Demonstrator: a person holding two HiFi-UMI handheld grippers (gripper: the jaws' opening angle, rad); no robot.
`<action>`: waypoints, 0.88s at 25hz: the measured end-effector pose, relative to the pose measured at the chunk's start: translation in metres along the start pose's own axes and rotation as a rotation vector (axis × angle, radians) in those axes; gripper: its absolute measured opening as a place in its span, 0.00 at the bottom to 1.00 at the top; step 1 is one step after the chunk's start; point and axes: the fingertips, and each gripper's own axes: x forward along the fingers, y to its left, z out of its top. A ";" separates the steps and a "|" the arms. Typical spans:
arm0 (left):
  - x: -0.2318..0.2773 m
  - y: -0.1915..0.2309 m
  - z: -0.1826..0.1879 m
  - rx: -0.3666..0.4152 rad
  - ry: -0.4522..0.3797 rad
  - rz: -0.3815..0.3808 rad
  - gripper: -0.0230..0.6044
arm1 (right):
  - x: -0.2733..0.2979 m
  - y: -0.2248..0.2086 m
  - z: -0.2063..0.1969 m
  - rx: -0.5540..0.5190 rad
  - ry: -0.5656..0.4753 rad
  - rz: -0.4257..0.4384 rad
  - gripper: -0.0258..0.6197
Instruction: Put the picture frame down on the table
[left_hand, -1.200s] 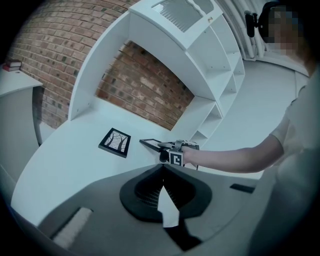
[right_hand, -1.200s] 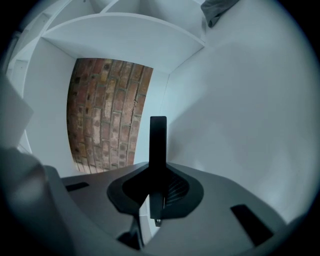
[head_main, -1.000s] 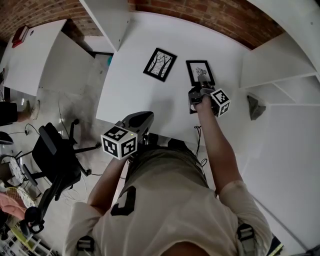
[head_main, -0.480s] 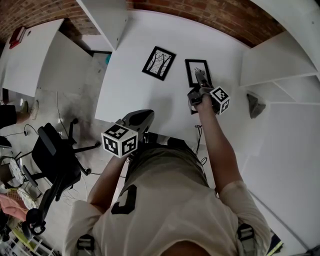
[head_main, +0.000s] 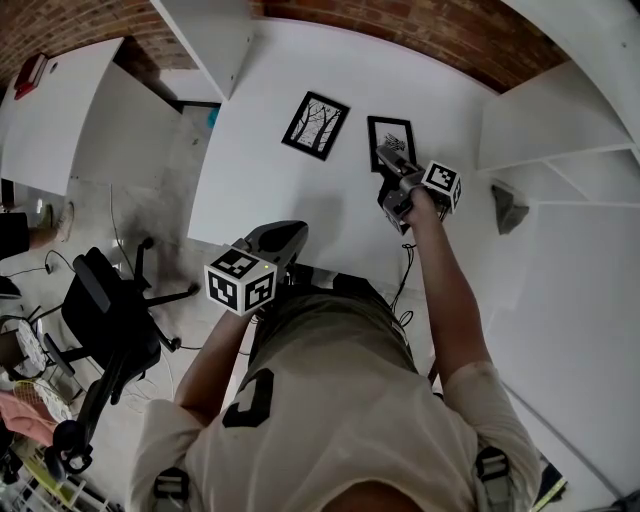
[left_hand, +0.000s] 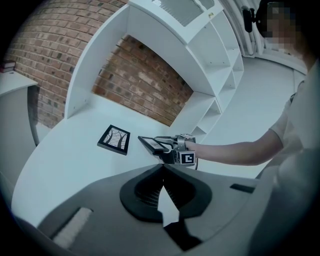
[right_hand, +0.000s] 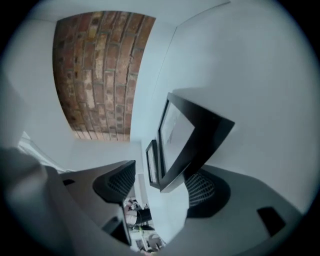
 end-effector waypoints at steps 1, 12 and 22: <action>0.000 0.000 0.000 0.004 0.002 0.000 0.04 | 0.001 0.002 -0.005 -0.015 0.043 0.018 0.45; 0.004 -0.003 -0.002 -0.010 0.016 -0.023 0.04 | 0.003 -0.006 -0.036 -0.281 0.301 -0.049 0.45; 0.002 -0.005 -0.006 -0.007 0.030 -0.019 0.04 | -0.004 -0.015 -0.060 -0.528 0.525 -0.101 0.45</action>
